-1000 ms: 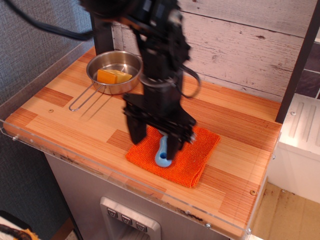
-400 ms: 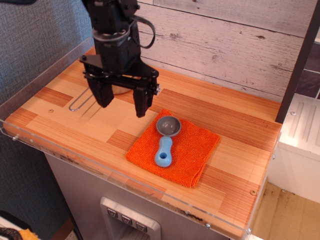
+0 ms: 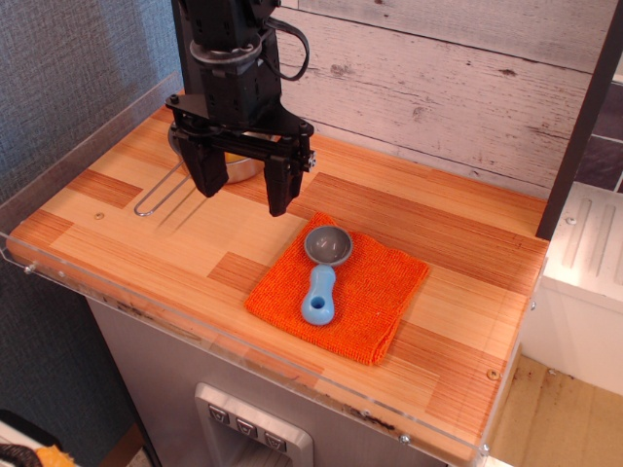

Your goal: PICK UP THE SPOON ANDPUT ON THE TOWEL

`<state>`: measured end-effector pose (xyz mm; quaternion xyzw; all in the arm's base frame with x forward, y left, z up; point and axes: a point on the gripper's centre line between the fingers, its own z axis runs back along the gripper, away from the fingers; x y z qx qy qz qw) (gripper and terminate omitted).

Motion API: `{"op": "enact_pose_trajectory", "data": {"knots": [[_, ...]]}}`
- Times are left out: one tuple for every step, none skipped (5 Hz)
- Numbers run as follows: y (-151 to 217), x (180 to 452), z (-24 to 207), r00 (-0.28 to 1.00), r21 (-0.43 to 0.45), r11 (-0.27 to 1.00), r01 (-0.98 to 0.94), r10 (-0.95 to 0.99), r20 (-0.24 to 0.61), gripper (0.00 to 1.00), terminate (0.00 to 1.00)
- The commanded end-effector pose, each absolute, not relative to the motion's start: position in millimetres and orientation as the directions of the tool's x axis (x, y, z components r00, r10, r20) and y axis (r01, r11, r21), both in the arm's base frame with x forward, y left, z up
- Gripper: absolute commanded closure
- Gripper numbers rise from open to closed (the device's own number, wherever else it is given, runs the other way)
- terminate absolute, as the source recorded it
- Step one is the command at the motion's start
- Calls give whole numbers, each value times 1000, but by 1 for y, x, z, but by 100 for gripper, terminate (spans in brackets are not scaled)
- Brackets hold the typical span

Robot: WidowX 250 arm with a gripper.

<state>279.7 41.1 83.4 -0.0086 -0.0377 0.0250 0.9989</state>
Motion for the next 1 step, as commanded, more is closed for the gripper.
{"op": "enact_pose_trajectory", "data": {"knots": [[44, 283, 94, 992, -14, 998, -53, 55, 112, 0, 100]]}}
